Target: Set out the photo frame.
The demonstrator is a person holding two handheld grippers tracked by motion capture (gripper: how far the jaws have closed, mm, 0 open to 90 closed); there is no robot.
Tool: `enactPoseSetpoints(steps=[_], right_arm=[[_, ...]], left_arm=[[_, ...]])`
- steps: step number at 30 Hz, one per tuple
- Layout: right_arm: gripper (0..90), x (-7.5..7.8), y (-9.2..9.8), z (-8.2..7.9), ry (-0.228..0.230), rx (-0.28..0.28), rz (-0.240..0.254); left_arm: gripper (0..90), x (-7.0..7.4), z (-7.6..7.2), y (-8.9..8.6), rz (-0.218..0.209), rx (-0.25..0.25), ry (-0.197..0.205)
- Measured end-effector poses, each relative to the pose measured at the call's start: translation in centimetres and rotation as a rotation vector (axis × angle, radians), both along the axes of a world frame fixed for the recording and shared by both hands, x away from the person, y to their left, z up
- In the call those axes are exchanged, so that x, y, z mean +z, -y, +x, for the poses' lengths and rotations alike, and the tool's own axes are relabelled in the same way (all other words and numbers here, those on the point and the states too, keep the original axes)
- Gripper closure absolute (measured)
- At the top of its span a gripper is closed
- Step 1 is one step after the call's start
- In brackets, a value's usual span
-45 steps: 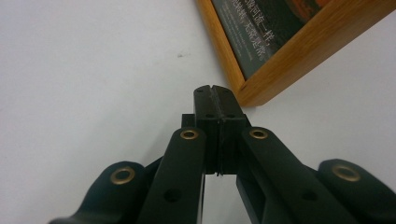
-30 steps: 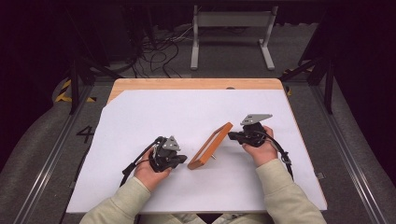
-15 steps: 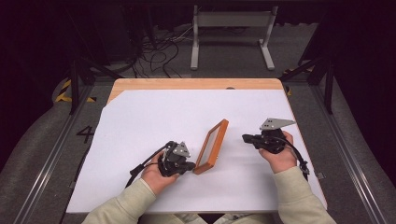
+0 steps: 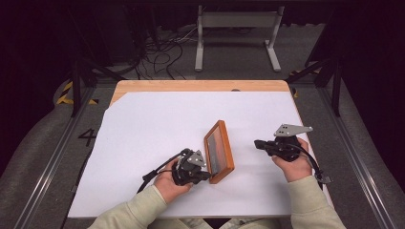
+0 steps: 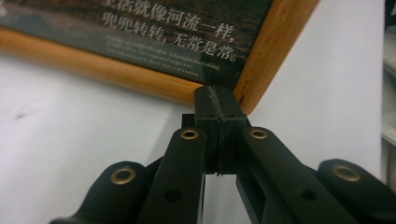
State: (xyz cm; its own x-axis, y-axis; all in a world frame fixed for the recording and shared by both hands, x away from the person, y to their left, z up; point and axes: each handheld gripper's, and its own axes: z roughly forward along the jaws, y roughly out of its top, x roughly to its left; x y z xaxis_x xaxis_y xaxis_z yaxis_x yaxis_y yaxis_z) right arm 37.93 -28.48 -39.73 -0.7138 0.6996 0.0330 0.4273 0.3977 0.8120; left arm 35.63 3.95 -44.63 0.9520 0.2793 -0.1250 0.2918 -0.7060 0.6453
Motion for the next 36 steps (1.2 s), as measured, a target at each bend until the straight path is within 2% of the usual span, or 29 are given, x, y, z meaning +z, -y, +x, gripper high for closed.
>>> enactPoseSetpoints(steps=[7, 12, 16, 18, 27, 36], right_arm=[[90.0, 0.2, -0.1, -0.4, 0.005, 0.008, -0.003], [90.0, 0.2, 0.2, -0.5, 0.006, 0.005, -0.001], [90.0, 0.1, 0.4, -0.6, 0.004, 0.001, 0.001], [90.0, 0.1, 0.5, -0.6, 0.005, -0.003, 0.000], [90.0, -0.1, 0.5, -1.3, -0.001, 0.004, -0.007], [90.0, -1.6, -0.3, -2.9, -0.043, 0.059, -0.045]], left_arm=[[90.0, -0.1, -0.7, 2.1, -0.009, -0.054, -0.004], [90.0, 0.0, -1.1, 3.3, -0.003, -0.074, 0.025], [90.0, -0.2, -1.2, 4.6, -0.007, -0.106, 0.011], [90.0, -0.3, -1.2, 5.3, -0.003, -0.117, 0.017], [90.0, -0.4, -1.1, 6.9, -0.006, -0.108, 0.029], [90.0, -0.6, -1.1, 8.0, 0.007, -0.095, 0.053]])
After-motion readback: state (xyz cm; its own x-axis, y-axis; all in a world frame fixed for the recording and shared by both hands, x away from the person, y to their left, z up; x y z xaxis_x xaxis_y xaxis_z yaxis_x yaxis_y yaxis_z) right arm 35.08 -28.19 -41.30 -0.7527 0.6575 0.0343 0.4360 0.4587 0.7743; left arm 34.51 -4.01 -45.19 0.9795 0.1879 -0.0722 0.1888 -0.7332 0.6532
